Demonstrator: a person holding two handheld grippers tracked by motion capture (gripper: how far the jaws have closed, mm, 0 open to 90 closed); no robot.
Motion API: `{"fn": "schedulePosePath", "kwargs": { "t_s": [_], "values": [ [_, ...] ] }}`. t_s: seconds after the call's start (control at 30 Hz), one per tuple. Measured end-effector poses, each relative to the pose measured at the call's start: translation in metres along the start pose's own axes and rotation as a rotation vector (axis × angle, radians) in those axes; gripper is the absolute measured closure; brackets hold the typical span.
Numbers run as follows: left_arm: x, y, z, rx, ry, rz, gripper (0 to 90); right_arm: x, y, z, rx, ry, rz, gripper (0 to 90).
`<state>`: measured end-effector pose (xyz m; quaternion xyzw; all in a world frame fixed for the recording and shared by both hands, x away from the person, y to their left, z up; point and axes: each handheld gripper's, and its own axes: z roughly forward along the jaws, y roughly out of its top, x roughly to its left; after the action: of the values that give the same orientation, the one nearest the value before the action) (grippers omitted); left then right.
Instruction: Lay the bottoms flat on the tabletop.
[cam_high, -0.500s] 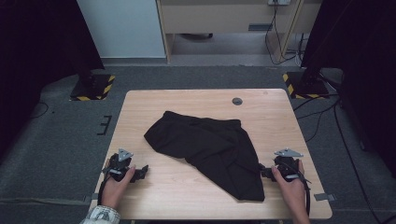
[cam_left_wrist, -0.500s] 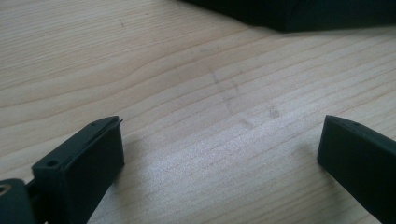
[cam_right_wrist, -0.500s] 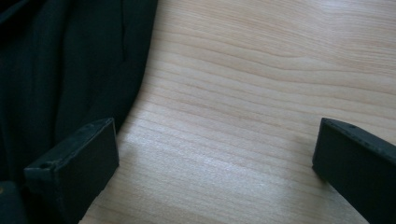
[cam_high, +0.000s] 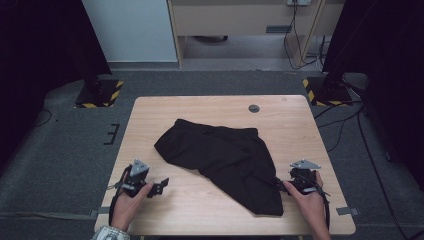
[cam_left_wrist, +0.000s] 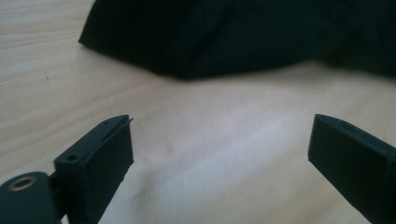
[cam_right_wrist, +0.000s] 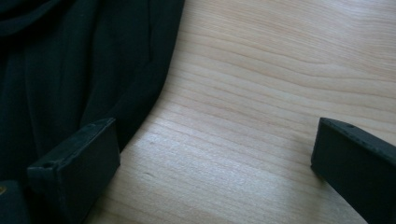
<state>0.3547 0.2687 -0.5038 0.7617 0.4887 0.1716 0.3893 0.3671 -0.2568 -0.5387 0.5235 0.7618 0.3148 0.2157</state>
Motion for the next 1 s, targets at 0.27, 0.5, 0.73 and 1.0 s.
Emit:
{"fn": "schedulePosePath", "kwargs": {
  "t_s": [0.27,0.5,0.73,1.0],
  "values": [
    [-0.003,0.070,0.033,0.016,0.092,0.080,11.1,0.000,-0.001,-0.001,-0.003,0.022,-0.012,2.6],
    [-0.023,0.116,0.083,0.013,0.115,0.165,11.8,0.002,-0.003,-0.003,-0.006,0.025,-0.014,4.1],
    [-0.007,0.121,0.101,-0.009,0.152,0.121,10.9,0.003,-0.008,-0.009,-0.012,0.034,-0.024,5.7],
    [-0.001,0.106,0.116,0.121,0.131,0.134,40.6,0.005,-0.008,-0.009,-0.012,0.033,-0.018,5.7]
  ]
}}
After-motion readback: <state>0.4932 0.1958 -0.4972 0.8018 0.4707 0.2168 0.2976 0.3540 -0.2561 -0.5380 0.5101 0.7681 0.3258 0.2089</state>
